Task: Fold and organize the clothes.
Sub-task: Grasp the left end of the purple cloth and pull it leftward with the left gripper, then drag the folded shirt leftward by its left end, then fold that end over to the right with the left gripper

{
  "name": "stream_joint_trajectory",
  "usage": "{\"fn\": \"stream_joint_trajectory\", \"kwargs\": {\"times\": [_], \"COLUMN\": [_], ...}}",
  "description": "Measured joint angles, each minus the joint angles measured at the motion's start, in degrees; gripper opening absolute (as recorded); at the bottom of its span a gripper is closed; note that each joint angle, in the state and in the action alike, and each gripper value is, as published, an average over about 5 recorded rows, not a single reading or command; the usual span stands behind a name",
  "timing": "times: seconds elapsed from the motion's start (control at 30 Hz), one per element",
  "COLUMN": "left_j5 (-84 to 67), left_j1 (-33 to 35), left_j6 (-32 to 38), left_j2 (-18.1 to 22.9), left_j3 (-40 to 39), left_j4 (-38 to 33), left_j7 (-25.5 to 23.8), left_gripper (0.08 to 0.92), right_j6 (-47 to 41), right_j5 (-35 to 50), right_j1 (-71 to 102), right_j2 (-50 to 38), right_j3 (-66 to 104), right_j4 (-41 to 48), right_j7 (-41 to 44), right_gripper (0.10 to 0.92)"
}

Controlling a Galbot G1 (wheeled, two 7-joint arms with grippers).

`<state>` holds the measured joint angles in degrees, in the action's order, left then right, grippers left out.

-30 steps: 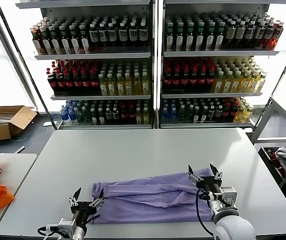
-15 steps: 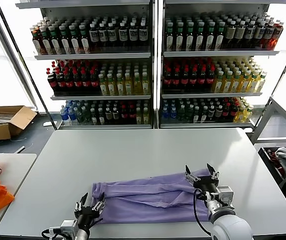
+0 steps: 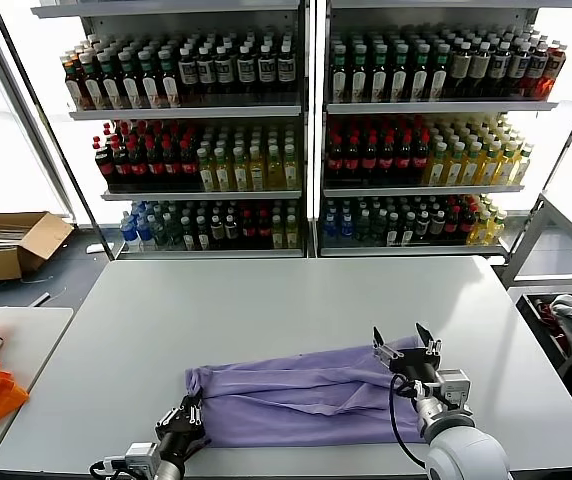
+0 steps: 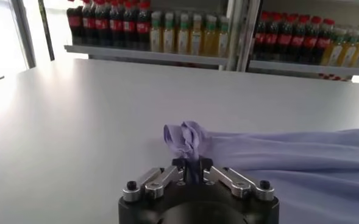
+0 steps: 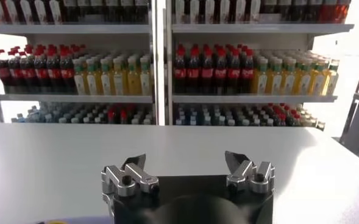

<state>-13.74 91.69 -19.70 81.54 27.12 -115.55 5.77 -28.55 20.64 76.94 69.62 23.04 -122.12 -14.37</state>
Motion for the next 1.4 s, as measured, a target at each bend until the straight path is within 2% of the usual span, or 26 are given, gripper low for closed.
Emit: {"fn": "stream_joint_trajectory", "kwargs": {"times": [0.17, 0.5, 0.67, 0.87, 1.0, 1.17, 1.4], "left_j5": [0.2, 0.9, 0.6, 0.8, 1.3, 2.8, 4.9], "left_j1": [-0.1, -1.1, -1.9, -3.0, -2.6, -2.0, -2.9], "left_j6": [0.6, 2.3, 3.1, 3.8, 3.9, 3.7, 2.3], "left_j2": [-0.2, -3.4, -7.7, -15.0, -18.2, -18.7, -15.2], "left_j3": [0.9, 7.2, 14.0, 23.1, 26.5, 25.8, 16.9], "left_j4": [-0.3, -1.9, -1.0, 1.9, 2.4, 0.7, -1.4], "left_j7": [-0.1, -1.5, -2.4, -3.7, -4.5, -4.5, -3.7], "left_gripper": [0.093, 0.090, 0.090, 0.090, 0.090, 0.090, 0.090], "right_j6": [0.0, -0.4, -0.6, -0.8, -0.8, -1.0, -1.4], "right_j5": [0.2, 0.6, 0.7, 0.5, 0.0, -0.6, -1.2], "right_j1": [-0.4, -1.6, -2.1, -2.5, -2.3, -1.7, -0.2], "right_j2": [-0.2, -0.4, -0.2, 0.3, 0.7, 0.9, 1.0], "right_j3": [0.0, -0.1, -0.2, -0.5, -0.7, -0.5, 0.7], "right_j4": [0.0, 0.0, 0.0, 0.3, 0.4, 0.0, -1.7], "right_j7": [-0.1, -0.5, -0.6, -0.7, -0.7, -0.8, -0.6], "right_gripper": [0.823, 0.823, 0.823, 0.823, 0.823, 0.823, 0.823]}}
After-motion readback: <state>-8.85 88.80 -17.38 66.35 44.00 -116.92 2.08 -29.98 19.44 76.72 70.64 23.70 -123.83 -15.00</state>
